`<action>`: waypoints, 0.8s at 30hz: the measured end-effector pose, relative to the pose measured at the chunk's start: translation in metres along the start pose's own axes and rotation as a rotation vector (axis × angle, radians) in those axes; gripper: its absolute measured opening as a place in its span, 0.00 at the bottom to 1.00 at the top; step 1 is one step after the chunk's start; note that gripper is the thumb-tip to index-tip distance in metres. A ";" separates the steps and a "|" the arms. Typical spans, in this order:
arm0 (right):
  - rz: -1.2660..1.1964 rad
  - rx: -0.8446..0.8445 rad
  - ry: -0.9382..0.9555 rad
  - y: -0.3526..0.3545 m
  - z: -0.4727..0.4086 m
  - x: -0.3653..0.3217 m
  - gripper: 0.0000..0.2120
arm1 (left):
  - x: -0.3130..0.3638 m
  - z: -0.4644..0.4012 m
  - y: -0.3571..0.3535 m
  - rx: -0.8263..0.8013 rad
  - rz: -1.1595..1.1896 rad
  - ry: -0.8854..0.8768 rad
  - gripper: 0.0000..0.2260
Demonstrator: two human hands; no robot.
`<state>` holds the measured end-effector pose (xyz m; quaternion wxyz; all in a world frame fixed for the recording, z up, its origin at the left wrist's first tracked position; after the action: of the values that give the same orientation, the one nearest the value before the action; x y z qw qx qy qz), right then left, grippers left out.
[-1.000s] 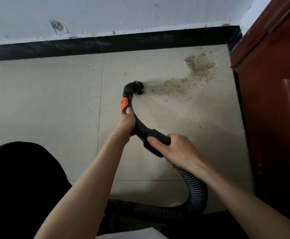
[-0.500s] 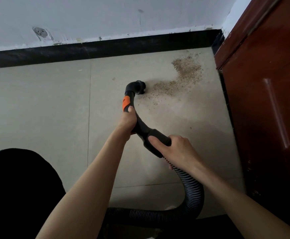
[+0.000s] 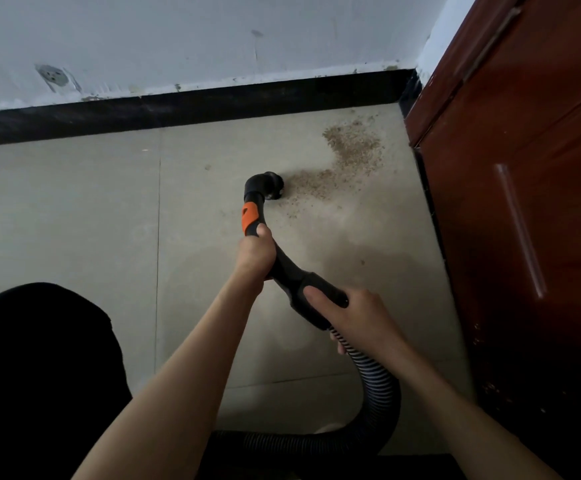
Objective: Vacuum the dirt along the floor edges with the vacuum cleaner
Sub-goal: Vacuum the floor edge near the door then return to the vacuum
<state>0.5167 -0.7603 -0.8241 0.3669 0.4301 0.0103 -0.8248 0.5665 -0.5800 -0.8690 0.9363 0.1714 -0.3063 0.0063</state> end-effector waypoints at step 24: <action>-0.100 0.242 -0.092 0.045 -0.004 0.021 0.28 | 0.063 -0.005 -0.069 -0.194 -0.099 -0.077 0.20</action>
<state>0.5395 -0.8042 -0.8283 0.2710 0.4319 -0.0849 -0.8561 0.6283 -0.6486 -0.8585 0.9352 0.0950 -0.3324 -0.0761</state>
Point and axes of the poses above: each hand's wrist, its own z-axis away from the middle knuckle, its own y-axis out of the back of the hand, x = y × z, the point moved 7 cm from there along -z, towards the middle knuckle, and after that the axes turned 5 degrees about -x, right-handed, at the moved point
